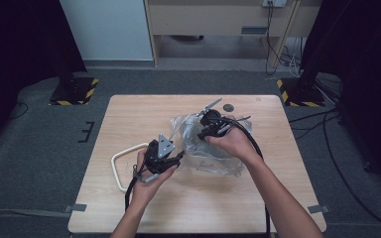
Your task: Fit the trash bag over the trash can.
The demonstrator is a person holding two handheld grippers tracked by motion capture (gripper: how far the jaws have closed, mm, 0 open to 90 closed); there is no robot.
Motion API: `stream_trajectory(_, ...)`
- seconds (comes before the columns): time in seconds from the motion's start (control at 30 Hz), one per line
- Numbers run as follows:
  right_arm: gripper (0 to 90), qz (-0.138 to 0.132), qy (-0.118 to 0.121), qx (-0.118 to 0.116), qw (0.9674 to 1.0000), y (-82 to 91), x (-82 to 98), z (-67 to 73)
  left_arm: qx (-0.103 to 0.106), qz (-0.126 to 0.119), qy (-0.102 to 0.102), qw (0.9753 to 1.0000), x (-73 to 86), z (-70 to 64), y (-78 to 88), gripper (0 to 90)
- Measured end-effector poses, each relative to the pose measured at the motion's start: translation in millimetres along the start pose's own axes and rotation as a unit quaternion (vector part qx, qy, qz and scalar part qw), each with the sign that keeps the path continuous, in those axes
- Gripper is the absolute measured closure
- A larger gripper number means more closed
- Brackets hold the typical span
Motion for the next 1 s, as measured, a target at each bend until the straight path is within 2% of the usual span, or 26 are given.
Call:
stream_trajectory(0.1, 56.0, 0.000, 0.000, 0.003, 1.0000, -1.9, 0.3, -0.2, 0.001, 0.000, -0.002, 1.0000, -0.5, -0.5, 0.0, 45.6)
stream_trajectory(0.2, 55.2, -0.005, -0.002, -0.014, 0.9999, -2.2, -0.9, 3.5, 0.001, 0.000, -0.003, 1.0000, -0.6, -0.2, 0.2, 45.7)
stream_trajectory(0.27, 62.0, -0.006, 0.004, -0.010, 0.9999, -1.9, -1.0, 3.6, 0.001, -0.001, 0.000, 1.0000, -0.5, 0.1, 0.4, 45.8)
stream_trajectory(0.37, 67.6, -0.006, 0.003, -0.007, 1.0000, 0.4, -0.7, 2.5, 0.000, -0.001, 0.000, 1.0000, -0.1, 0.8, 1.0, 45.9)
stream_trajectory(0.47, 76.3, -0.009, -0.004, -0.008, 0.9999, 5.4, -0.8, 1.6, 0.000, -0.001, 0.003, 1.0000, 0.7, 0.4, 1.0, 46.0)
stream_trajectory(0.6, 81.4, -0.024, -0.005, -0.011, 0.9996, 12.5, -2.6, 0.3, 0.001, -0.002, 0.004, 1.0000, 0.5, -0.2, 0.5, 46.4)
stream_trajectory(0.73, 78.2, -0.029, -0.010, -0.015, 0.9994, 16.5, -2.6, 0.9, 0.002, -0.002, 0.002, 1.0000, 0.3, -0.9, 0.1, 47.8)
stream_trajectory(0.83, 74.0, -0.044, -0.006, -0.023, 0.9988, 19.9, -4.4, 2.7, 0.003, -0.001, 0.000, 1.0000, 0.5, -1.2, 0.3, 48.6)
stream_trajectory(1.0, 67.8, -0.059, -0.006, -0.022, 0.9980, 28.6, -5.7, 3.4, 0.004, 0.002, -0.002, 1.0000, 2.2, -0.3, 1.9, 50.3)
Point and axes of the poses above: each handheld gripper's, and its own axes: y roughly backward along the jaws, x roughly out of its underside, z roughly to its left, the point moved 7 cm from there along -y, roughly forward along the jaws, and after that the axes turned 3 degrees about -y, right-handed, at the moved point
